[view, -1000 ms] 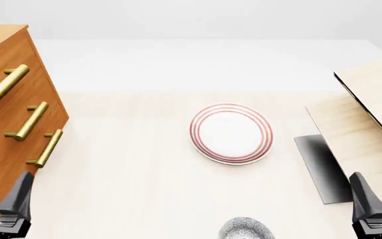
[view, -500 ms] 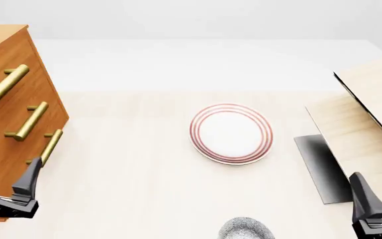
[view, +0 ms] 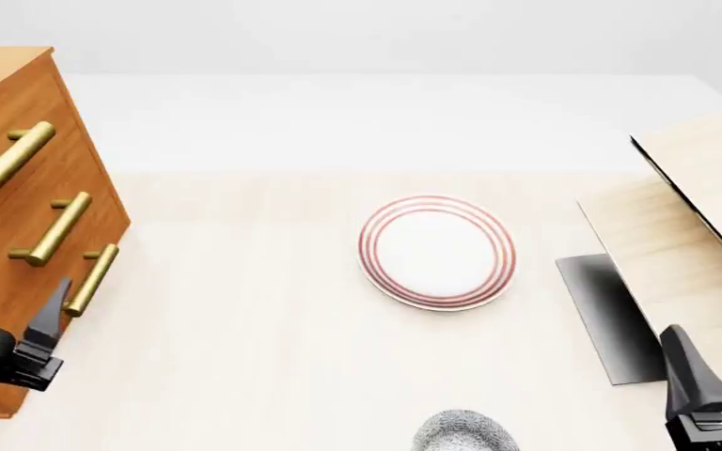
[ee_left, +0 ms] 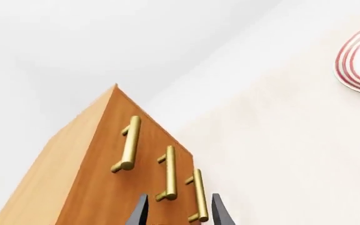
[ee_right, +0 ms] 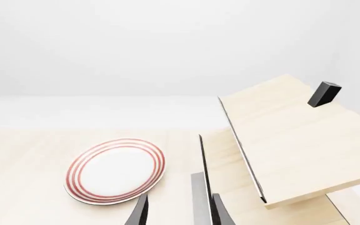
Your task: Open the top drawer of the cabinet and put the bowl in it.
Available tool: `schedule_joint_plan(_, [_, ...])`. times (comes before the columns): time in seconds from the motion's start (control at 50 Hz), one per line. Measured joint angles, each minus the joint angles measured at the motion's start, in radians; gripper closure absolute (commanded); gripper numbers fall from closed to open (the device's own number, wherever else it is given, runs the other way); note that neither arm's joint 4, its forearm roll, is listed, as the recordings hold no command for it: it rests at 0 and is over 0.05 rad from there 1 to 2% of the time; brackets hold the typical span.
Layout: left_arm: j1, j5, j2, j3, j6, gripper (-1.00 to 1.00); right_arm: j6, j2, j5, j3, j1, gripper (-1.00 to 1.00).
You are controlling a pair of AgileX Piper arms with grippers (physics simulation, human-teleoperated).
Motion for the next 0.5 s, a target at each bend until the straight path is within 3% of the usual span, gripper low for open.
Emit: schedule_joint_plan(0.5, [0.041, -0.023, 0.042, -0.035, 0.314, -1.00, 0.000, 0.000, 0.000, 0.000, 0.000, -1.00])
